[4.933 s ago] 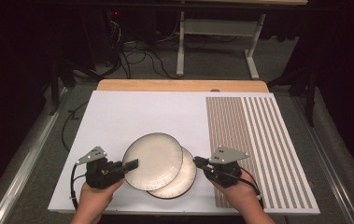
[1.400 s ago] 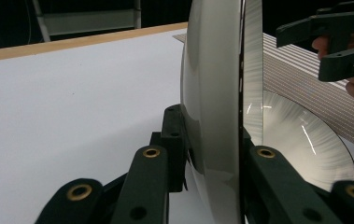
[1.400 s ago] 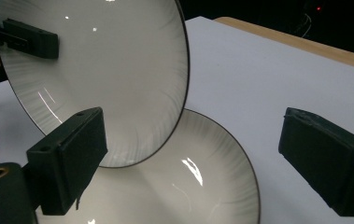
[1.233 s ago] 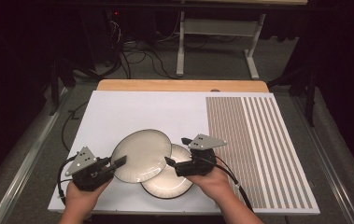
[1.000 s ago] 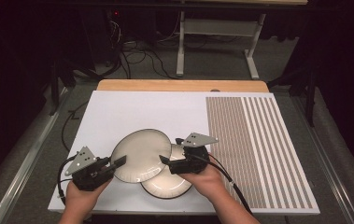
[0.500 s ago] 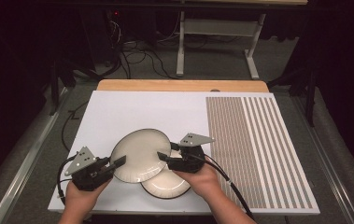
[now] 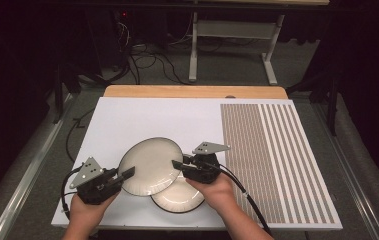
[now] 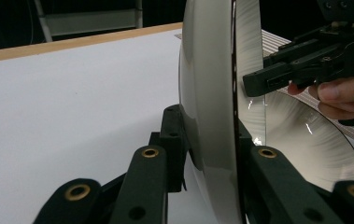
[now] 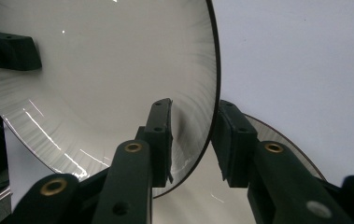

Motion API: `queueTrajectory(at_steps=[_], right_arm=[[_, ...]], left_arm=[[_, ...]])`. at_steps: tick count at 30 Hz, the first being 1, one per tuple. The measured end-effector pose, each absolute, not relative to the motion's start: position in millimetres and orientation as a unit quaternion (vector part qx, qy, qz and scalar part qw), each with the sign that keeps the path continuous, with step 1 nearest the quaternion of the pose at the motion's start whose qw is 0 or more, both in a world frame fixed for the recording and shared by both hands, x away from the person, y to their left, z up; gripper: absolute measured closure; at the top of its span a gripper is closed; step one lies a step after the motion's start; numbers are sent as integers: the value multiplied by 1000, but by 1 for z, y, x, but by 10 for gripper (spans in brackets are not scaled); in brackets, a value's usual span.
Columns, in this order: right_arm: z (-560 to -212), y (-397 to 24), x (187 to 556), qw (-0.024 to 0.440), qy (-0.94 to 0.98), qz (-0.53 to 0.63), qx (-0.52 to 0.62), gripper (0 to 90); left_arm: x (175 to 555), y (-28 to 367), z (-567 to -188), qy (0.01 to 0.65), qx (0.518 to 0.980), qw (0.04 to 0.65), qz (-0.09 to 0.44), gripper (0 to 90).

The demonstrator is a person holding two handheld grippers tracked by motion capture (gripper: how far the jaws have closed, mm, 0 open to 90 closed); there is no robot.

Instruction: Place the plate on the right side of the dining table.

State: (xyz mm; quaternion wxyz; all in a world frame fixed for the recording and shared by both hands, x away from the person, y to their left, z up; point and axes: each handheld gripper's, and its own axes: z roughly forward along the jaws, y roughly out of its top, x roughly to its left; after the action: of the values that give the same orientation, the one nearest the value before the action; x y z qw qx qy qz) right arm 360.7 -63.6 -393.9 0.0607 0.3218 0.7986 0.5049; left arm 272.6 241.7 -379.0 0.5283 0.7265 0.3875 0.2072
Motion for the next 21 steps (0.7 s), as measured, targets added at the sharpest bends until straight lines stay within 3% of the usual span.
queueTrajectory(at_steps=[6,21], right_arm=[[-394,-64,360,61,798,503,327,793],[-389,-69,359,46,785,520,334,851]], left_arm=[[273,242,-380,388,726,529,206,754],[272,245,-376,408,714,540,179,786]])
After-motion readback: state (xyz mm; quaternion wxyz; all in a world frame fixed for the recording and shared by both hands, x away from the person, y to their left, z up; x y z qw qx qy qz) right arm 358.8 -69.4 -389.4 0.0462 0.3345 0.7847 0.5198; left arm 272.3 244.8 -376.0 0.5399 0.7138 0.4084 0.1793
